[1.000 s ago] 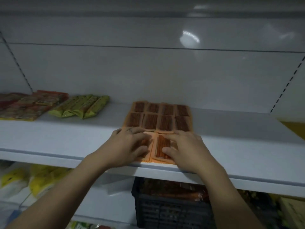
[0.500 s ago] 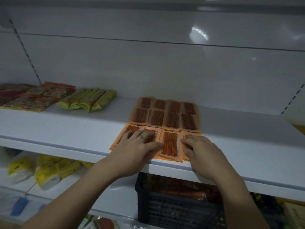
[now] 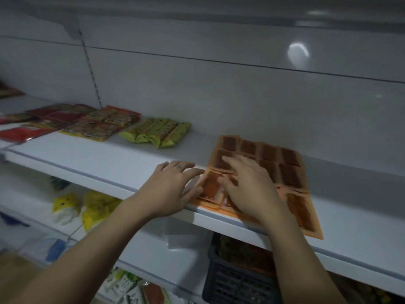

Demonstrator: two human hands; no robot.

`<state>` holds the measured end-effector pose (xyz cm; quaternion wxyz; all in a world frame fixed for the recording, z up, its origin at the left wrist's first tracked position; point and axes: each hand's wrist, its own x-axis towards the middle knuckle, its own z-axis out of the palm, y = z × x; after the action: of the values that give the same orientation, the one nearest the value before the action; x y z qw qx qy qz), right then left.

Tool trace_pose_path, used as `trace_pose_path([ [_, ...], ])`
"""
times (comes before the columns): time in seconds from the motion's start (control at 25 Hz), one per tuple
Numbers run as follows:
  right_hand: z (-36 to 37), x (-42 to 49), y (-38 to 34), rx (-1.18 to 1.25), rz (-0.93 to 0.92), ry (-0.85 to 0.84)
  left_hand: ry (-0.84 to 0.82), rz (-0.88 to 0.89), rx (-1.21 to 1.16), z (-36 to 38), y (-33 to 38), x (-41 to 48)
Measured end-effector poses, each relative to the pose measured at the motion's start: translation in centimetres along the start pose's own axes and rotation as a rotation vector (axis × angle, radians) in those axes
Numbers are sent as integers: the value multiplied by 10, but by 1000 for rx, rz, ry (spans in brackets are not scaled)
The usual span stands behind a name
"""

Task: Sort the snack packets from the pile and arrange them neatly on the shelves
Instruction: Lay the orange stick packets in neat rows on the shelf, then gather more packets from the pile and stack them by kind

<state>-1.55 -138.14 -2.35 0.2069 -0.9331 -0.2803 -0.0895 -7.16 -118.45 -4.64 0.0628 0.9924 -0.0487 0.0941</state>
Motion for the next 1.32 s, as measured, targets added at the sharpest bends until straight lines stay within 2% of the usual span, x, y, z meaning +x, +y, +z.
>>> trace_pose_path([
  [0.48, 108, 89, -229, 93, -324, -178, 127, -432, -13, -48, -217, -134],
  [0.8, 182, 119, -393, 95, -400, -223, 169, -549, -13, -78, -351, -225],
  [1.32, 304, 171, -598, 222, -583, -369, 211, -796, -20, -97, -523, -323],
])
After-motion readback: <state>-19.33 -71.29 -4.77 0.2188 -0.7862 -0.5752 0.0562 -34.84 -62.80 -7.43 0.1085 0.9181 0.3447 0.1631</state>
